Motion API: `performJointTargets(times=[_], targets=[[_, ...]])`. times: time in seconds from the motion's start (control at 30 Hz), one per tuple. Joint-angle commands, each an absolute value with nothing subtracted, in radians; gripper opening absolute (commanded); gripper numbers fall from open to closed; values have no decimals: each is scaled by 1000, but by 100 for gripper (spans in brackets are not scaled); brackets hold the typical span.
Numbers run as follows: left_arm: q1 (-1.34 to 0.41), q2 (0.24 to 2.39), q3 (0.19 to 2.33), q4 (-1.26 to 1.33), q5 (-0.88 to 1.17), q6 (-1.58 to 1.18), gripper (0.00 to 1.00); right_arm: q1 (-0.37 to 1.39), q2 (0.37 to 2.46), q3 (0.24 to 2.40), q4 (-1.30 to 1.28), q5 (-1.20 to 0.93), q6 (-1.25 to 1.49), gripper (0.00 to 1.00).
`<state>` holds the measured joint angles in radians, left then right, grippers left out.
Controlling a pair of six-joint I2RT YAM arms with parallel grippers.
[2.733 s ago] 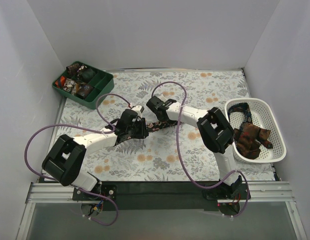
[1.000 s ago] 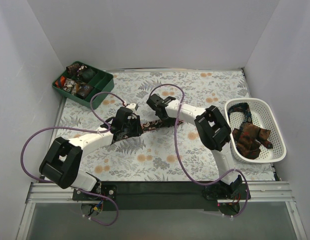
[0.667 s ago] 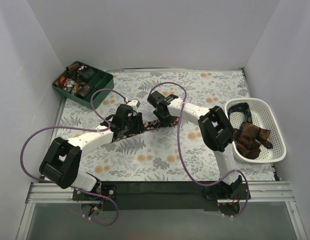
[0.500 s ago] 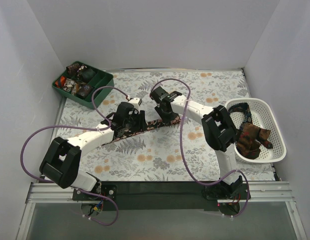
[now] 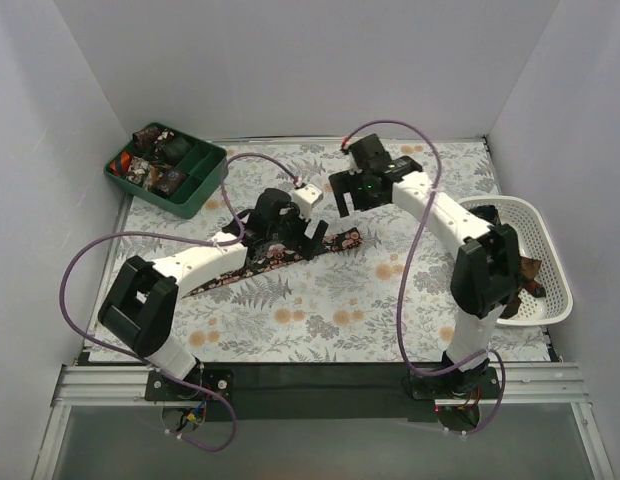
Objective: Roll the ties
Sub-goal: Roll the tie
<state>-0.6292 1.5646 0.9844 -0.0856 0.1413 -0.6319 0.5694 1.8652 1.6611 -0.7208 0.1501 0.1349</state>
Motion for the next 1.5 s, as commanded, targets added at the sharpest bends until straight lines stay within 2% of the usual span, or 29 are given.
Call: performJointTargets(times=[0.0, 0.23, 0.57, 0.8, 1.07, 1.13, 1.2, 1.3, 1.37, 1.47], targets=[[-682, 1623, 1081, -69, 212, -399, 98, 439, 1746, 1550, -721, 26, 215, 86], [-742, 1807, 1241, -87, 287, -249, 98, 304, 1577, 1338, -713, -51, 273, 93], [-758, 2005, 1390, -60, 242, -192, 98, 226, 1431, 1149, -653, -144, 328, 93], [-756, 2130, 1483, -86, 287, -178, 92, 201, 1367, 1063, -632, -161, 344, 93], [-720, 2213, 1546, -152, 380, -176, 71, 183, 1328, 1020, -617, -166, 350, 92], [-715, 2224, 1548, -156, 394, -175, 62, 181, 1327, 1016, -612, -173, 351, 92], [-706, 2229, 1549, -169, 417, -178, 48, 180, 1327, 1014, -606, -173, 353, 92], [-701, 2226, 1532, -175, 433, -175, 38, 179, 1333, 1012, -603, -179, 353, 92], [-701, 2223, 1519, -178, 468, -173, 26, 181, 1342, 1011, -598, -192, 353, 91], [-701, 2211, 1494, -178, 524, -205, 24, 179, 1354, 1005, -585, -224, 353, 90]])
